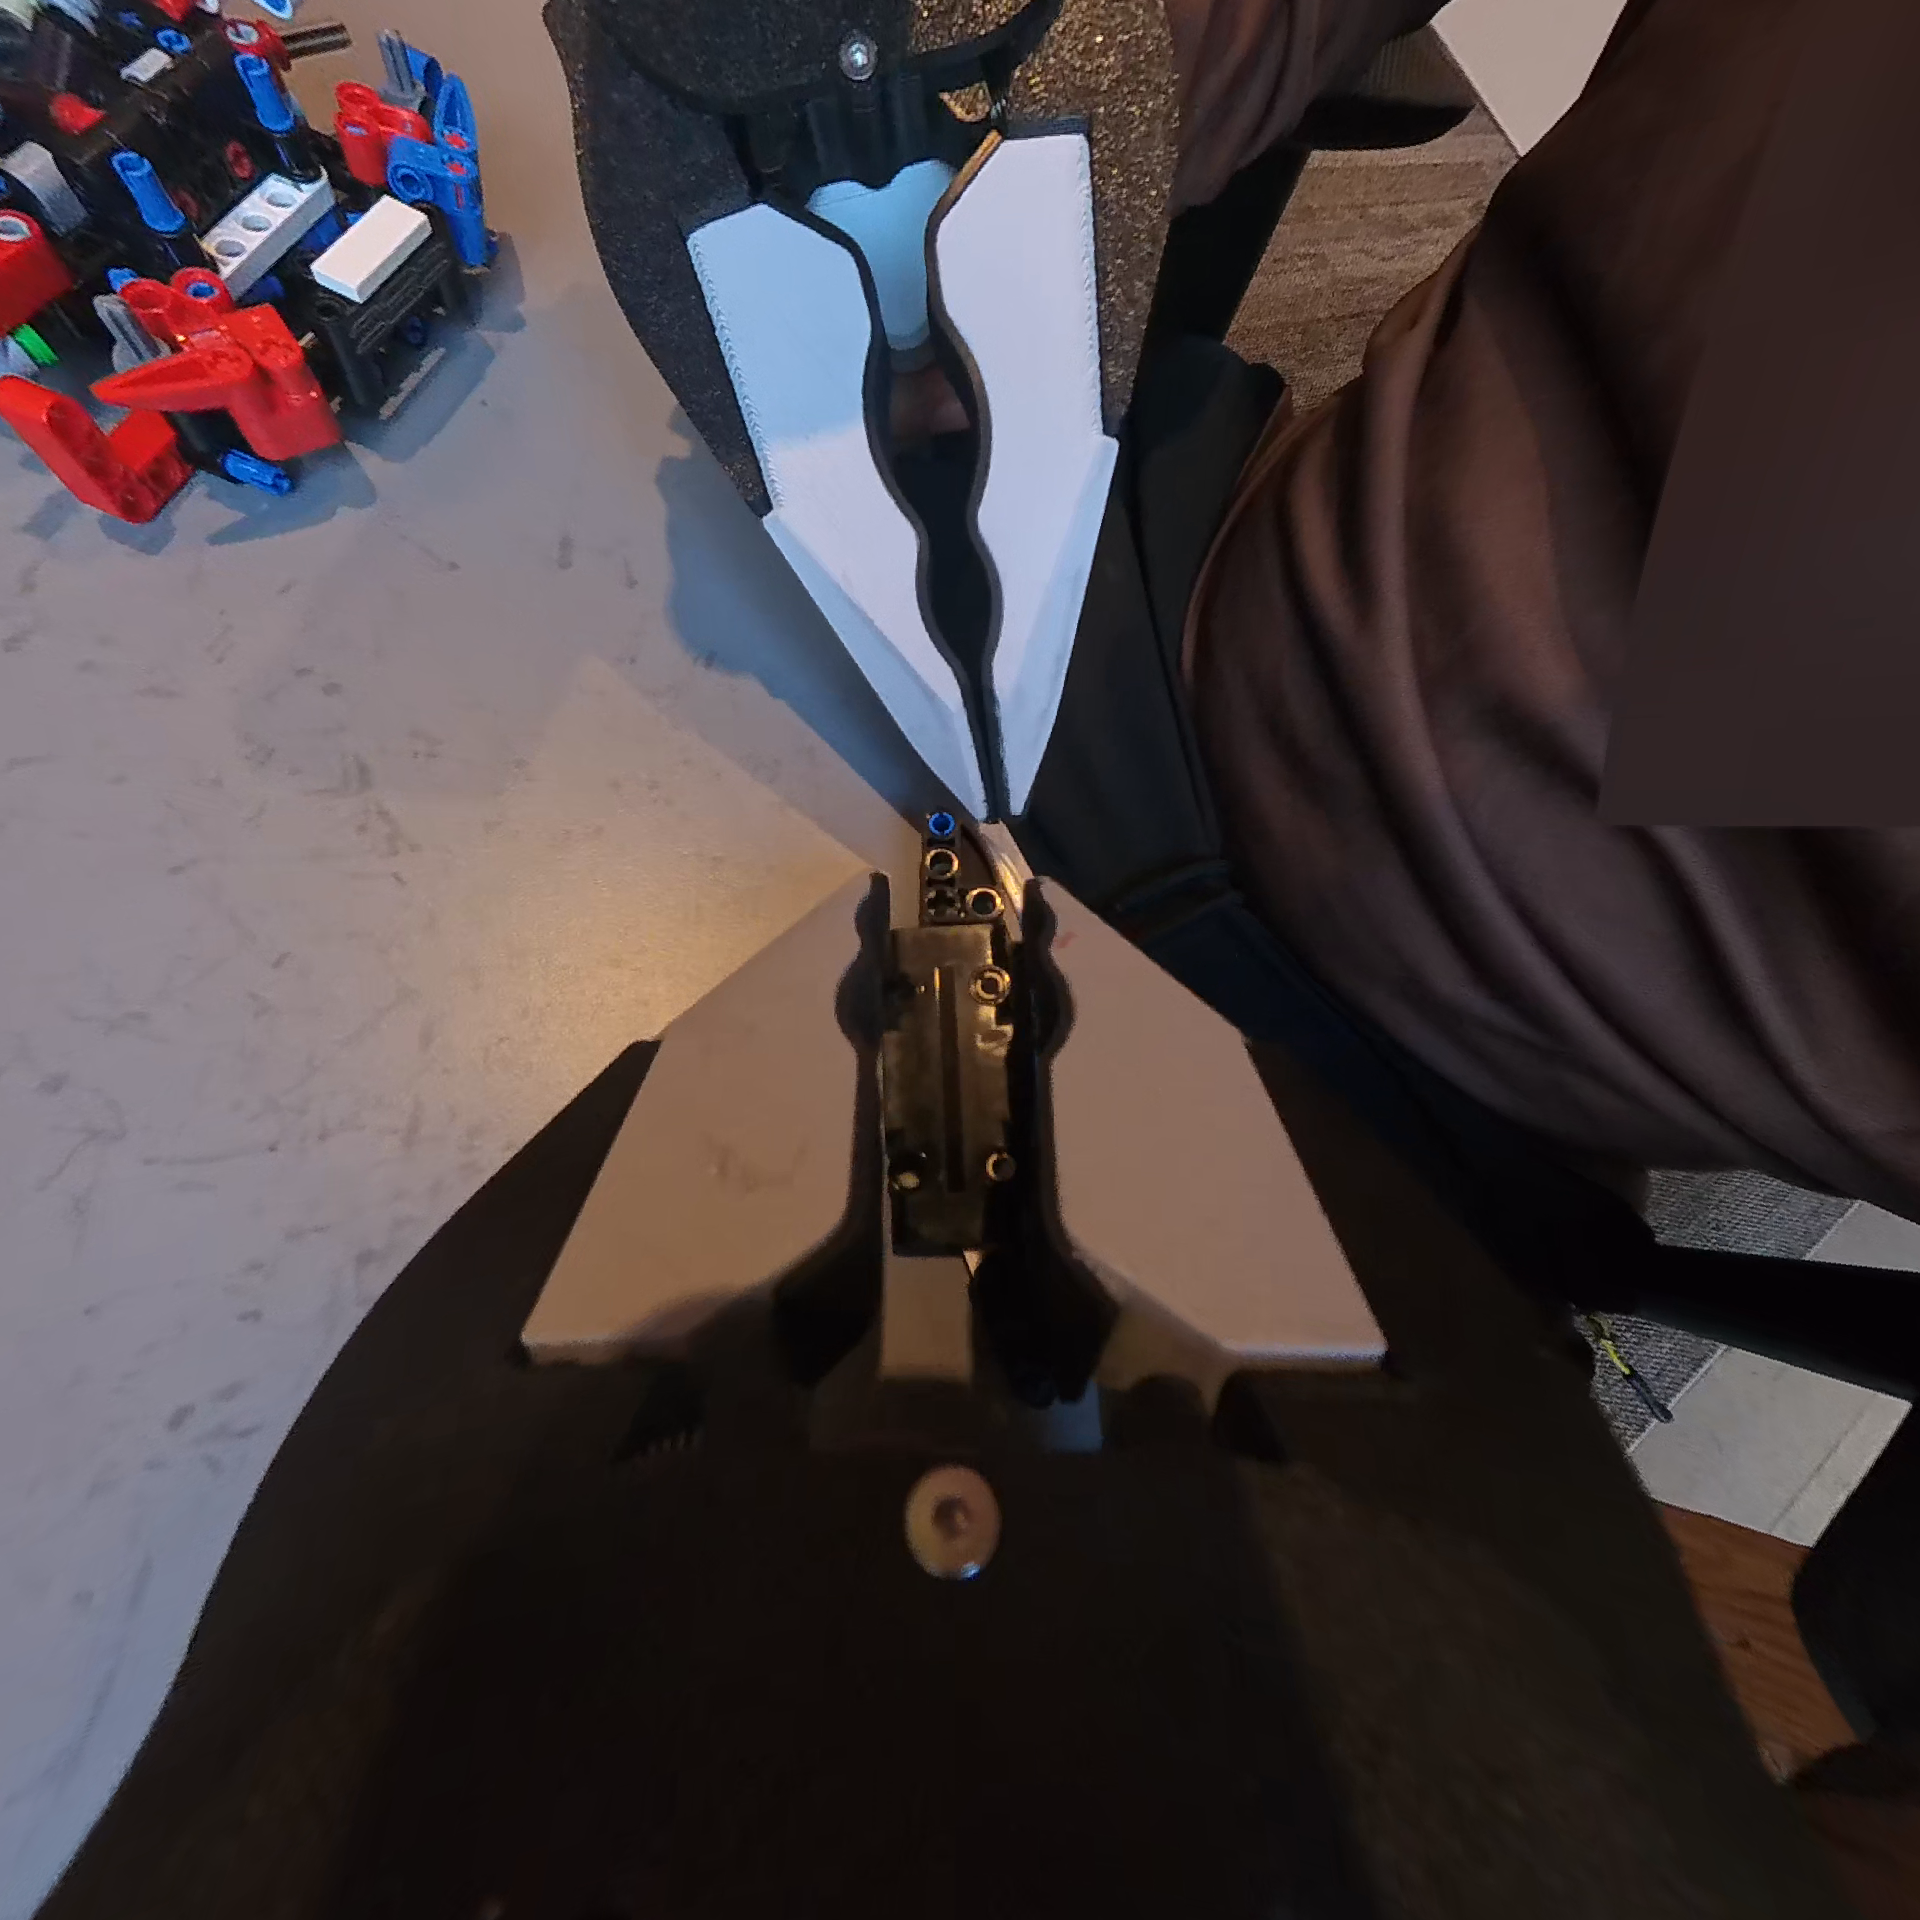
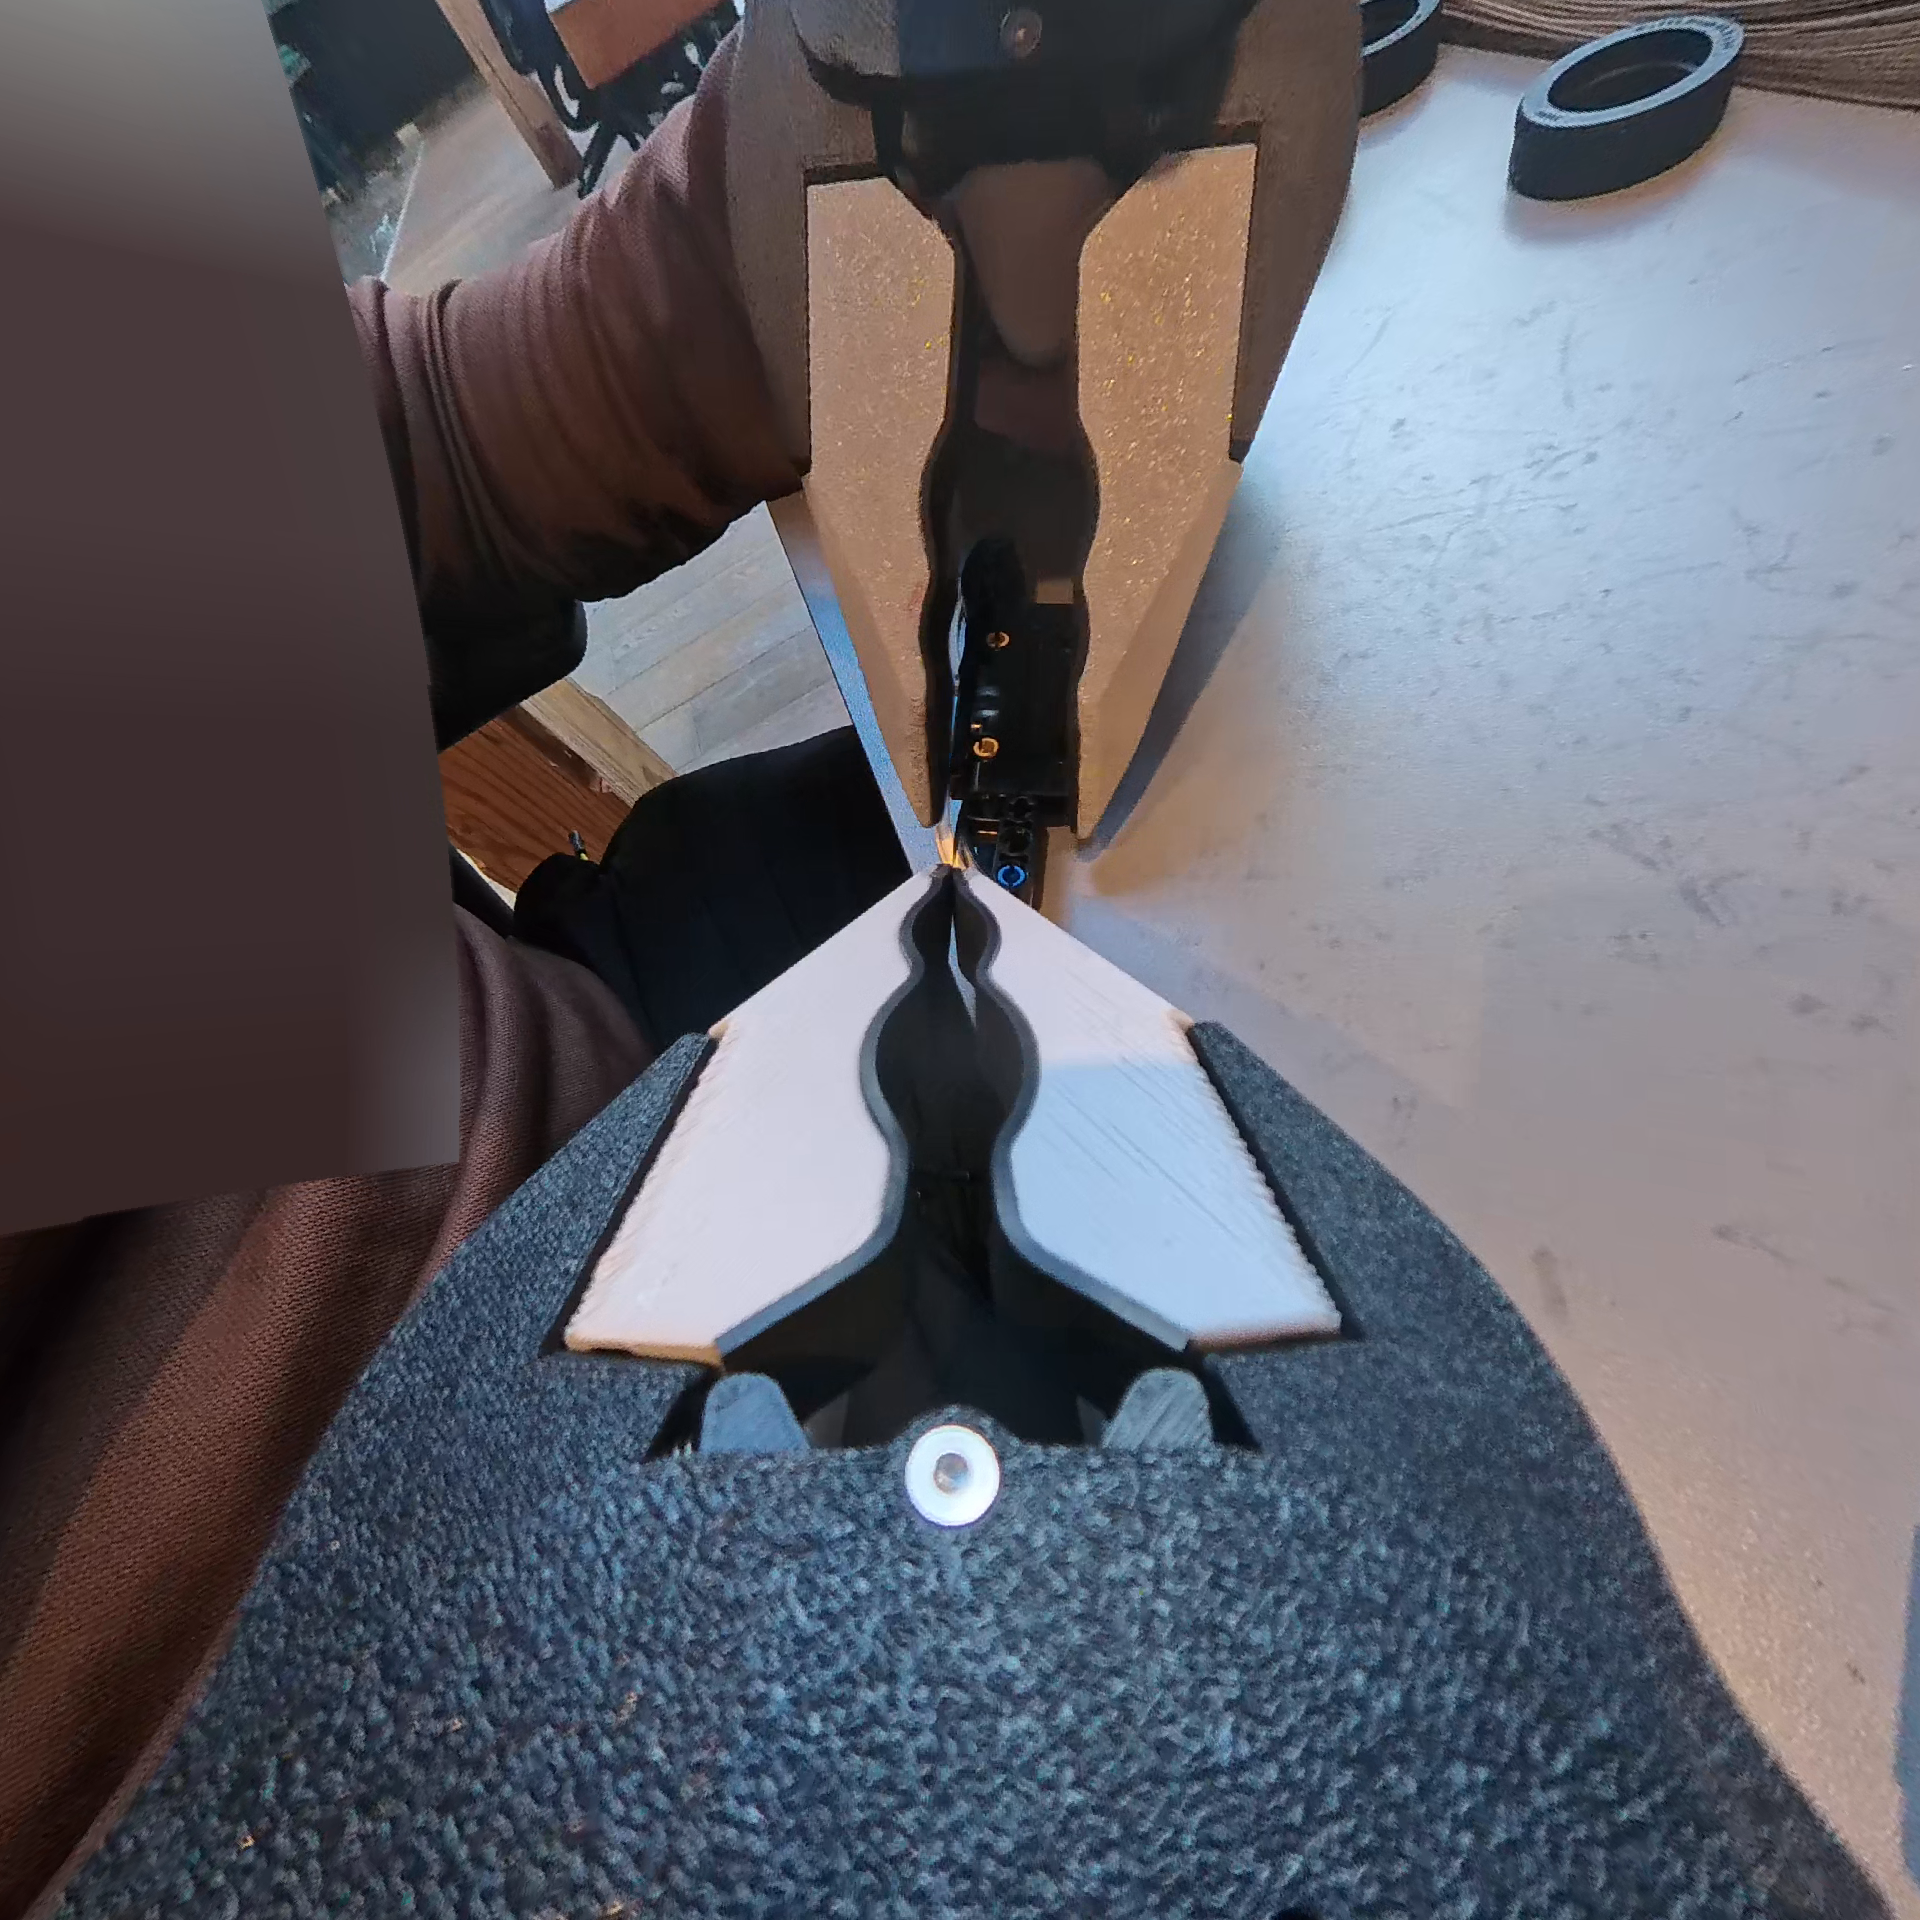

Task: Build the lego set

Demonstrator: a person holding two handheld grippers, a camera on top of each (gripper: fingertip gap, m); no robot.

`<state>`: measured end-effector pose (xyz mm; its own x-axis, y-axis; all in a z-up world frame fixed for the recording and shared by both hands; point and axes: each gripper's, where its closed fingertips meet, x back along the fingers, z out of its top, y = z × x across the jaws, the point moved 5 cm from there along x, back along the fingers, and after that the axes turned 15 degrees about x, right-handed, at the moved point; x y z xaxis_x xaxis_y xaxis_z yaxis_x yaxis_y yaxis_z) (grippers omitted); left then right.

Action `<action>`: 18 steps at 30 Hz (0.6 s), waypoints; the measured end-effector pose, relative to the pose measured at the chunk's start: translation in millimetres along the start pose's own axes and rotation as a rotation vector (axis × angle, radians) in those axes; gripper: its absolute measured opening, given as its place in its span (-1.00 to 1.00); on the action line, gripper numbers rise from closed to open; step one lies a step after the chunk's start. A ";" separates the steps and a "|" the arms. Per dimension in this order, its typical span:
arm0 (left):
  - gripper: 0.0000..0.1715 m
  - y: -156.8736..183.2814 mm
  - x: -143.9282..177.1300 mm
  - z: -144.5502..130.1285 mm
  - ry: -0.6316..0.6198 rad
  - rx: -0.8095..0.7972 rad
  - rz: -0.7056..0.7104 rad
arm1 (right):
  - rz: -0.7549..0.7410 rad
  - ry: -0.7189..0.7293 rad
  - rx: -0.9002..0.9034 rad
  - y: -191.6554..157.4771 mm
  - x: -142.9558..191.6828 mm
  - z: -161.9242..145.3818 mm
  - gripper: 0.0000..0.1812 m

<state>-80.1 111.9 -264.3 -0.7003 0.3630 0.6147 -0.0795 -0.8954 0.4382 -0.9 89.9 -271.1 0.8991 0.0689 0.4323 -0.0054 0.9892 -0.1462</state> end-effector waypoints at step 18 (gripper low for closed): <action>-0.84 1.6 -3.4 -2.1 -0.023 -0.017 0.000 | -0.003 -0.001 0.001 -0.2 0.0 0.1 -1.00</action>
<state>-79.4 108.6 -267.1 -0.6835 0.3690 0.6299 -0.0921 -0.8995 0.4270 -0.9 89.7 -271.0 0.8987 0.0663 0.4335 -0.0036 0.9896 -0.1439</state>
